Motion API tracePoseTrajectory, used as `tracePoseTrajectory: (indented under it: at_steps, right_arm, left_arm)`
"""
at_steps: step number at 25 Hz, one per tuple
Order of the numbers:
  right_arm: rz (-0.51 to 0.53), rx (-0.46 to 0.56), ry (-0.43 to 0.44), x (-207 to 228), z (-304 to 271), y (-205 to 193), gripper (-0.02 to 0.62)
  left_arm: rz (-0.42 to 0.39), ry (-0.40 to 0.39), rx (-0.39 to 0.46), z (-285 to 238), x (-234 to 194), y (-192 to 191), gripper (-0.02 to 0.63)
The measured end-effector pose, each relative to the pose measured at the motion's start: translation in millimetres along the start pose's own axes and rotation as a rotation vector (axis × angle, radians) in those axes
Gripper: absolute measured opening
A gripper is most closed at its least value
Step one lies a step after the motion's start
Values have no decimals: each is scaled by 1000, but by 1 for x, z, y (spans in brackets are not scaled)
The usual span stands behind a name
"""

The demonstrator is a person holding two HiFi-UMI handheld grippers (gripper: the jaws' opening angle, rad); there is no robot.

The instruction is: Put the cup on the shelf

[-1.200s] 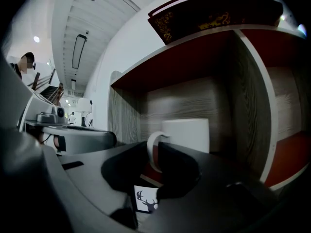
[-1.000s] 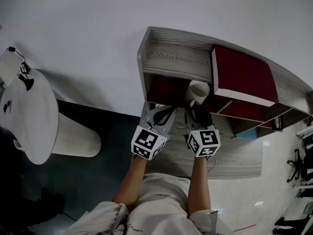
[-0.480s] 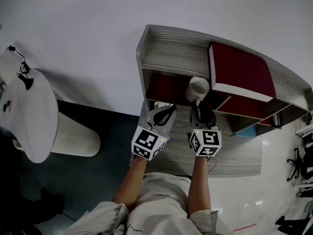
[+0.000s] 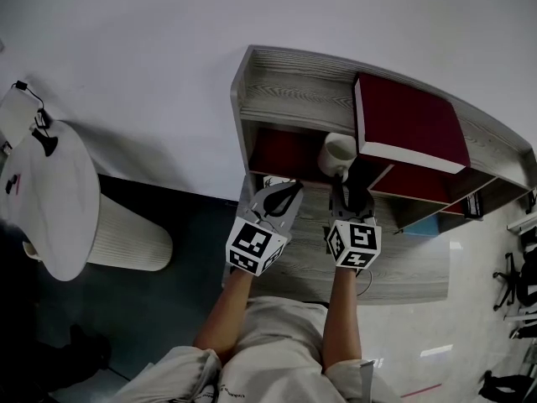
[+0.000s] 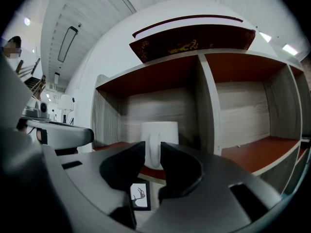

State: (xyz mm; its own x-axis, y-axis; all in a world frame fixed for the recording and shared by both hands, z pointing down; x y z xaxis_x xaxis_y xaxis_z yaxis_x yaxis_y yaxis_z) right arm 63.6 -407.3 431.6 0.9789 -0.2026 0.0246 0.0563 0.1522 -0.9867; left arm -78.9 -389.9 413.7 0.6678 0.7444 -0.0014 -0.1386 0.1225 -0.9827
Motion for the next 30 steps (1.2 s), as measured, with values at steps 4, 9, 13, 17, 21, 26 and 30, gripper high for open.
tracePoseTrajectory:
  at_steps: [4, 9, 13, 17, 21, 26, 30]
  right_arm:
    - [4, -4, 7, 0, 2, 0, 117]
    - [-1, -5, -8, 2, 12, 0, 120]
    - [-1, 7, -18, 1, 22, -1, 120]
    - [-34, 10, -38, 1, 39, -9, 120]
    - [-50, -14, -48, 7, 52, -18, 120]
    - [-36, -14, -25, 9, 61, -13, 120]
    - [-53, -11, 14, 16, 73, -7, 120]
  left_arm:
    - [6, -5, -6, -1, 3, -3, 11]
    - [9, -17, -16, 4, 8, -5, 11]
    - [16, -31, -23, 11, 12, -10, 11]
    - [46, -42, -44, 22, 19, -23, 11]
    - [58, -27, -69, 31, 22, -31, 11]
    - [54, 23, -52, 35, 23, -23, 11]
    - [55, 69, -32, 34, 37, -13, 11]
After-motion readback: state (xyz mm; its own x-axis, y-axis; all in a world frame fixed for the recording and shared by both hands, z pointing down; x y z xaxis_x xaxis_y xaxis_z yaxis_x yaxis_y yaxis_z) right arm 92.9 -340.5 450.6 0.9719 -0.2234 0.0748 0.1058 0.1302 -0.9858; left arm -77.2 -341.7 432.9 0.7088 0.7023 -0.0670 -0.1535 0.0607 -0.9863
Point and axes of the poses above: the fingertips, and each gripper's own axes: z backward along the fingers, x to its right, y out of its top, the point moved 5 cm from there along z, backward along the fingers, and after that the axes turned 13 degrees about x, right-handed, at the moved point
